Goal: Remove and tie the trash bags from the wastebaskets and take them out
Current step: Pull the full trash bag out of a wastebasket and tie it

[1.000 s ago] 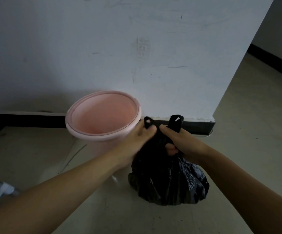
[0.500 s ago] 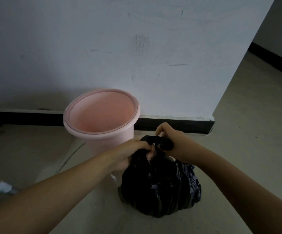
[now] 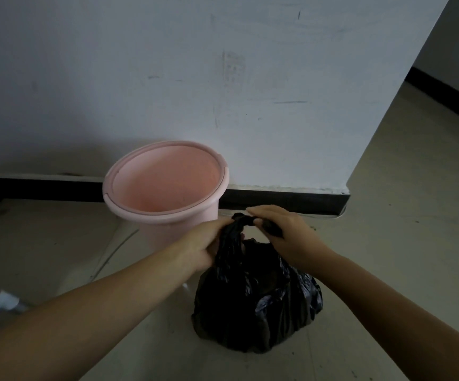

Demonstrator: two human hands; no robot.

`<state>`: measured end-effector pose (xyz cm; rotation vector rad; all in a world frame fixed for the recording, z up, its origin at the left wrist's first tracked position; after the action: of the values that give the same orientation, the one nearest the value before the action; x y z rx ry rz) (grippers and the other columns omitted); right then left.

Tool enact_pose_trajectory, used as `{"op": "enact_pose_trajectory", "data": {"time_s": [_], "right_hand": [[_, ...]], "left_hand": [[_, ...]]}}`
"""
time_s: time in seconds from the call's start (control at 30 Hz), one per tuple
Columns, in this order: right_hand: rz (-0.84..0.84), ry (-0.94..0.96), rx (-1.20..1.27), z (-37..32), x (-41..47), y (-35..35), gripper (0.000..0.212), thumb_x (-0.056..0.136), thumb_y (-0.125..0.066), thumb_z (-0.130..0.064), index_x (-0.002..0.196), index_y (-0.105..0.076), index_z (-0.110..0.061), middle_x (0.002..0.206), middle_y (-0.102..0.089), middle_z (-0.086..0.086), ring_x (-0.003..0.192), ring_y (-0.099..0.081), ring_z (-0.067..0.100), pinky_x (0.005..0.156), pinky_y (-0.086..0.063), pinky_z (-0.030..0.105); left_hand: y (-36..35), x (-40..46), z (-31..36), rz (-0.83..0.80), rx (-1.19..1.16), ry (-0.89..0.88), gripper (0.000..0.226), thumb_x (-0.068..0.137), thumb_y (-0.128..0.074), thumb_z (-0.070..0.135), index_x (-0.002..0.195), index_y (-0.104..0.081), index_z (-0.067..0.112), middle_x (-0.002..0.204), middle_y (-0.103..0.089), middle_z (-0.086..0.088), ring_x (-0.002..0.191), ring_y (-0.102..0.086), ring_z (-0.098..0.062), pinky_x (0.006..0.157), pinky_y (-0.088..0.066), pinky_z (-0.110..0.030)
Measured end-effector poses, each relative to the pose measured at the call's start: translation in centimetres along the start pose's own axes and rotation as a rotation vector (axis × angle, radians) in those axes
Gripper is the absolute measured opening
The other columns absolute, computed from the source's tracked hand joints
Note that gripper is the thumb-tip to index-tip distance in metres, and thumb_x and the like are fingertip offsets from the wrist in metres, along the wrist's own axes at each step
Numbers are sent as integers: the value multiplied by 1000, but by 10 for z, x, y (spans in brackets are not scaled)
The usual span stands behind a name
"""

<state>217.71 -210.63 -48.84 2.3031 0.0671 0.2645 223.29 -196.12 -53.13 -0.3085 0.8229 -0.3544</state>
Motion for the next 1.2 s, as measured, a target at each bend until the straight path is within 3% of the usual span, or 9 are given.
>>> {"op": "enact_pose_trajectory", "data": {"time_s": [0.13, 0.3, 0.47, 0.53, 0.73, 0.83, 0.97, 1.07, 1.2], "right_hand": [[24, -327, 28, 35, -5, 6, 35, 99, -37, -29, 127, -55, -17, 124, -61, 4, 114, -56, 18, 96, -44, 32], [-245, -580, -144, 93, -37, -5, 40, 102, -28, -28, 69, -49, -15, 69, -51, 3, 71, -53, 24, 64, -38, 33], [-413, -721, -533, 159, -65, -16, 23, 95, -34, -17, 99, -56, -20, 99, -62, 6, 85, -57, 25, 74, -44, 34], [-434, -767, -572, 173, -75, -14, 18, 93, -36, -16, 87, -50, -24, 91, -60, 1, 82, -56, 23, 71, -43, 32], [-476, -826, -630, 199, -100, -9, 30, 90, -49, -16, 117, -56, -26, 102, -70, -3, 93, -65, 18, 75, -53, 29], [-436, -817, -651, 199, -96, -10, 30, 90, -46, -13, 117, -56, -23, 104, -69, -1, 94, -65, 19, 69, -49, 26], [-30, -962, 175, 179, -73, -3, 26, 96, -47, -27, 98, -61, -5, 76, -66, 8, 64, -66, 23, 51, -49, 24], [298, -891, 784, 142, -46, 9, 23, 93, -53, -28, 94, -58, -5, 83, -62, 8, 69, -62, 18, 59, -53, 27], [203, -691, 980, 84, -10, 9, 18, 95, -51, -24, 83, -58, -12, 81, -61, 5, 74, -62, 16, 67, -55, 28]], "left_hand": [[11, 7, 10, 66, -148, -147, 23, 90, -44, 5, 69, -55, 8, 62, -59, -5, 55, -60, -14, 48, -53, -21], [28, 5, 11, -66, -281, -132, 16, 77, -40, 7, 63, -48, 9, 56, -49, -5, 65, -54, -20, 73, -47, -33], [74, 11, -4, -140, 684, -5, 24, 82, -48, 5, 61, -46, 15, 44, -33, 5, 36, -32, -6, 61, -32, -26], [95, 12, -8, -13, 988, -30, 20, 87, -46, 1, 69, -49, 10, 38, -33, 8, 33, -31, -4, 48, -36, -18], [150, 23, -3, 210, 1052, -38, 25, 83, -69, 30, 95, -65, 8, 37, -23, 5, 35, -24, -10, 42, -22, -18], [150, 23, 2, 263, 1098, -98, 14, 83, -66, 21, 85, -64, 7, 40, -28, 2, 38, -27, -13, 43, -23, -20], [134, 18, 8, 348, 1381, -328, 29, 91, -54, 21, 79, -67, -2, 62, -57, -11, 63, -61, -30, 54, -37, -27], [92, 0, 2, 231, 1530, -553, 33, 95, -52, 27, 63, -57, 19, 59, -56, 2, 73, -62, -28, 59, -34, -28], [11, -25, 8, 83, 1510, -799, 23, 88, -59, 22, 71, -45, 22, 60, -45, 8, 62, -43, -16, 52, -27, -21]]}}
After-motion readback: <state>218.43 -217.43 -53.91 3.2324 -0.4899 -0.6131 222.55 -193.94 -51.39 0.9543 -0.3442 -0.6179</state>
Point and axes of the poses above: each hand's wrist, its own x-axis towards the middle knuckle, its own y-axis out of the back of the hand, z = x × y, the point moved 3 cm from there along x, towards the middle knuckle
